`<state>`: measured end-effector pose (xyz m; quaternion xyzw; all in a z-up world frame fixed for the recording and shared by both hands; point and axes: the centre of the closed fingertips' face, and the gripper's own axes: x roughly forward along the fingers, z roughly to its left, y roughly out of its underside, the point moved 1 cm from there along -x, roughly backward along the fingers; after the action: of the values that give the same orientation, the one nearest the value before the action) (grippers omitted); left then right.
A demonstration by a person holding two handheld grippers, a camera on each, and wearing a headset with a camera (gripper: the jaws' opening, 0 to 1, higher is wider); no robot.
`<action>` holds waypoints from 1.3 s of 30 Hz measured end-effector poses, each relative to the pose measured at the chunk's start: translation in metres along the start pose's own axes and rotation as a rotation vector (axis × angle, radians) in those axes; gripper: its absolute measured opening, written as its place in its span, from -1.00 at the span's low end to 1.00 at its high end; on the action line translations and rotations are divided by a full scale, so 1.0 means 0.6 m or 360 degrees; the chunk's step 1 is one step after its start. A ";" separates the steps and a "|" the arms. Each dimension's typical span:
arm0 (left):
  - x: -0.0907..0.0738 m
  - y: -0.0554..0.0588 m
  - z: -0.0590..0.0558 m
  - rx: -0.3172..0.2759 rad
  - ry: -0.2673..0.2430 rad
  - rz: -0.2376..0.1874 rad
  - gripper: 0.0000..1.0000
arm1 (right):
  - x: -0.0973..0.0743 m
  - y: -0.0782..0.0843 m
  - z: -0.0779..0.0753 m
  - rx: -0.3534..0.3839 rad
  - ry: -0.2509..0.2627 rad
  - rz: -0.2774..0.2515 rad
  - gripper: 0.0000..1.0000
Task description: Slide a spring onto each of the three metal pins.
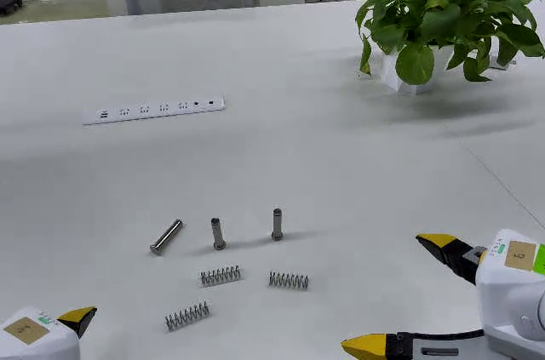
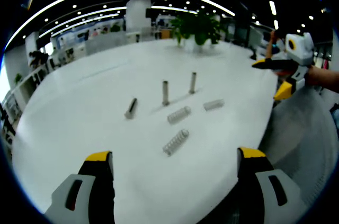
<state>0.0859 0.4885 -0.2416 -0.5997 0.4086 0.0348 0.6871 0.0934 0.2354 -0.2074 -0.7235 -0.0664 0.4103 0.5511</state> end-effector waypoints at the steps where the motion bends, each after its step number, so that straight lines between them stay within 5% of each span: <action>1: 0.002 -0.003 0.003 0.0007 0.0002 0.0005 0.96 | 0.000 0.000 0.000 -0.0002 -0.0002 0.0001 0.95; 13: 0.024 -0.054 0.058 0.0191 0.0084 0.0138 0.83 | -0.001 0.002 0.009 -0.0025 -0.0054 0.0002 0.95; 25: 0.063 -0.108 0.081 0.0314 0.0139 0.0259 0.57 | -0.002 0.001 0.006 -0.0028 -0.0046 -0.0010 0.94; 39: 0.122 -0.109 0.113 0.0379 0.0158 0.0455 0.31 | -0.002 0.000 0.001 -0.0014 -0.0027 -0.0016 0.94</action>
<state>0.2051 0.4957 -0.2372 -0.4509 0.5243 0.0540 0.7203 0.0922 0.2352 -0.2066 -0.7220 -0.0767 0.4134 0.5495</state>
